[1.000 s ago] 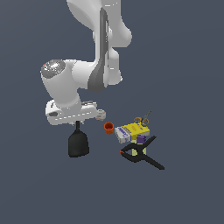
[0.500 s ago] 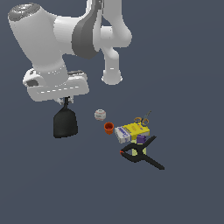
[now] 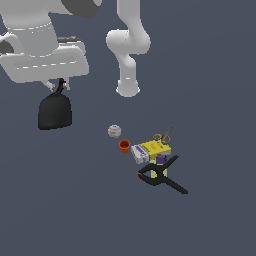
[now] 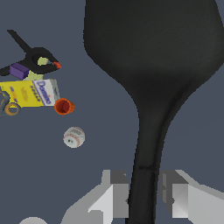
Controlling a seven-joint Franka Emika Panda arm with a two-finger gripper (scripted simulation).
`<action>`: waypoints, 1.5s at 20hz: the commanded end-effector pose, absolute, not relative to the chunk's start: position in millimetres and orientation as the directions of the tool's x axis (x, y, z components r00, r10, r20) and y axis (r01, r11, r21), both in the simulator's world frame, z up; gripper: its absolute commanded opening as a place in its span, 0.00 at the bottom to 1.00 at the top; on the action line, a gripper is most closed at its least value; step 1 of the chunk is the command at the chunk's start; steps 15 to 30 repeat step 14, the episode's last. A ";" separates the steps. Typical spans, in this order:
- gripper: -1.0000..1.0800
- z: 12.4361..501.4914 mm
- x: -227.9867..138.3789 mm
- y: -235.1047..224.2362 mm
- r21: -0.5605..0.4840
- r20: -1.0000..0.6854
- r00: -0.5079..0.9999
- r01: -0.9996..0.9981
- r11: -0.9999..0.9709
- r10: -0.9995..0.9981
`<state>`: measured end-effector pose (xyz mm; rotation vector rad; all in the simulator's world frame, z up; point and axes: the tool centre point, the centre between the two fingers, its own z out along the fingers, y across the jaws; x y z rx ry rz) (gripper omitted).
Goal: Pick up a designated object from a clutter of objects.
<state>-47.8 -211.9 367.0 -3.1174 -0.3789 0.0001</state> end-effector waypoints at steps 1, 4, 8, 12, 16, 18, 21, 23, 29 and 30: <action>0.00 387.6 -52.5 -216.4 -0.001 0.000 0.971 0.240 -0.971 0.240; 0.00 405.9 -56.1 -220.6 -0.001 0.000 0.971 0.240 -0.971 0.240; 0.00 422.8 -59.0 -224.4 0.000 0.000 0.971 0.241 -0.971 0.241; 0.00 431.0 -60.3 -226.6 0.000 0.000 0.971 0.241 -0.971 0.241; 0.00 432.1 -60.4 -226.9 0.000 0.000 0.971 0.241 -0.971 0.241; 0.00 432.1 -60.4 -226.9 0.000 0.000 0.971 0.241 -0.971 0.241; 0.00 432.1 -60.4 -226.9 0.000 0.000 0.971 0.241 -0.971 0.241; 0.00 432.1 -60.4 -226.9 0.000 0.000 0.971 0.241 -0.971 0.241; 0.00 432.1 -60.4 -226.9 0.000 0.000 0.971 0.241 -0.971 0.241; 0.00 432.1 -60.4 -226.9 0.000 0.000 0.971 0.241 -0.971 0.241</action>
